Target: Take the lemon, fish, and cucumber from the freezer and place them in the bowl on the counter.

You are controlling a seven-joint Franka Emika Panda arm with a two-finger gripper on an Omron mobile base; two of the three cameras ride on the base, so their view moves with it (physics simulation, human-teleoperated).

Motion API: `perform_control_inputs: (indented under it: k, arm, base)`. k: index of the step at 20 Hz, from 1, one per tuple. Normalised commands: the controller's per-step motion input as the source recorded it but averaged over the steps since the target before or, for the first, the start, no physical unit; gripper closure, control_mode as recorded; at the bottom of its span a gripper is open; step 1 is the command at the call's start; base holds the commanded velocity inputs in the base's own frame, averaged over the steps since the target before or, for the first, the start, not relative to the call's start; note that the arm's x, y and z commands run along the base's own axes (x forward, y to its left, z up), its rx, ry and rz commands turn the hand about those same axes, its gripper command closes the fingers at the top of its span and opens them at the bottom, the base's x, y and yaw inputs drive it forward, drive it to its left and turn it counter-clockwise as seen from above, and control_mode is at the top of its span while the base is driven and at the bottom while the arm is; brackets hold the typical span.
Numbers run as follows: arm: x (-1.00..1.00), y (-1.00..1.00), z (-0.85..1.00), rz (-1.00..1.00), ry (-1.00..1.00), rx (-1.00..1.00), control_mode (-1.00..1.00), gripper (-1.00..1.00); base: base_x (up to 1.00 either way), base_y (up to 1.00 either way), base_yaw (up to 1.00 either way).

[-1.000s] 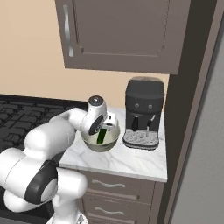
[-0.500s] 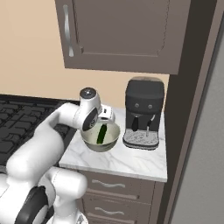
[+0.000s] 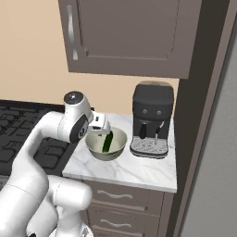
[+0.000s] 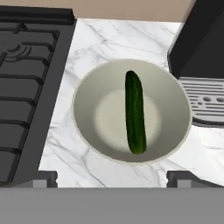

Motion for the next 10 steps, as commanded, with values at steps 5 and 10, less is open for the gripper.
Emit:
perform_control_inputs:
  k: [5, 10]
  arm:
    - [-0.66, 0.17, 0.48, 0.0, 0.0, 0.0, -1.0, -1.0]
    - [-0.54, 0.1, 0.56, 0.0, 0.0, 0.0, -1.0, -1.0]
  base:
    - [0.0, 0.0, 0.0]
    - [0.0, 0.0, 0.0]
